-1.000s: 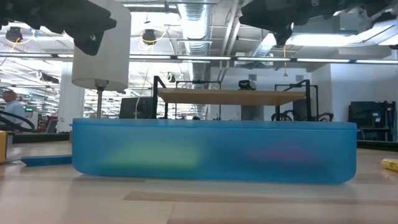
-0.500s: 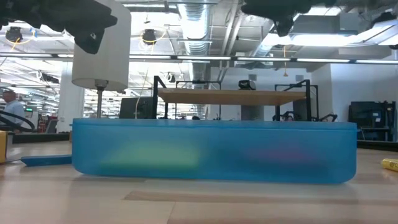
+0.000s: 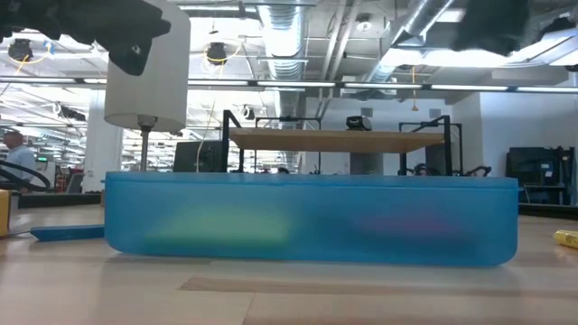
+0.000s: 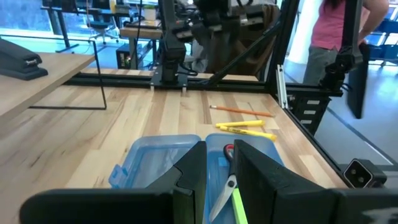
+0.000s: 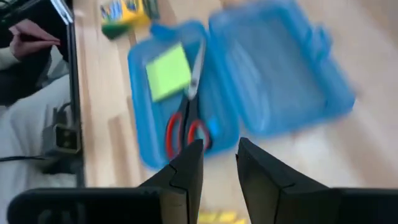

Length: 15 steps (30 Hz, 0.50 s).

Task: Pack school essentials
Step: Put the right yellow pen into the blue supply box

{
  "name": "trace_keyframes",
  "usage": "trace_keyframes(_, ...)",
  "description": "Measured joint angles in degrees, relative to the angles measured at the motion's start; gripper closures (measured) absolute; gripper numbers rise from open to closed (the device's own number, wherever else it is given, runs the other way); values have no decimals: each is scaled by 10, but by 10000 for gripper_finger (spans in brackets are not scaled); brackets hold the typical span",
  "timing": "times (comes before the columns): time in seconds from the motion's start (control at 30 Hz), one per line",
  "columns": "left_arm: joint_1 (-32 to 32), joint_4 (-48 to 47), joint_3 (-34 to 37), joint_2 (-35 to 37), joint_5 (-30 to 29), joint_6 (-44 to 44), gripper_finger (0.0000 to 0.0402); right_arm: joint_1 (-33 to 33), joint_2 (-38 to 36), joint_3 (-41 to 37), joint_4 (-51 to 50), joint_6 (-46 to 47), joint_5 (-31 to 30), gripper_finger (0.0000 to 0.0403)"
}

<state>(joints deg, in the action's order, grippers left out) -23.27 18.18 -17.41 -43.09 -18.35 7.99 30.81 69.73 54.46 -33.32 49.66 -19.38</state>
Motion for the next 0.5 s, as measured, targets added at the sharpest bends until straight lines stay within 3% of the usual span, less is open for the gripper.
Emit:
trace_keyframes(0.23,0,18,0,0,0,-26,335,57,37,-14,-72,205,50,285)
trace_keyframes(0.5,0,28,0,0,0,-29,335,113,128,-14,12,245,58,285)
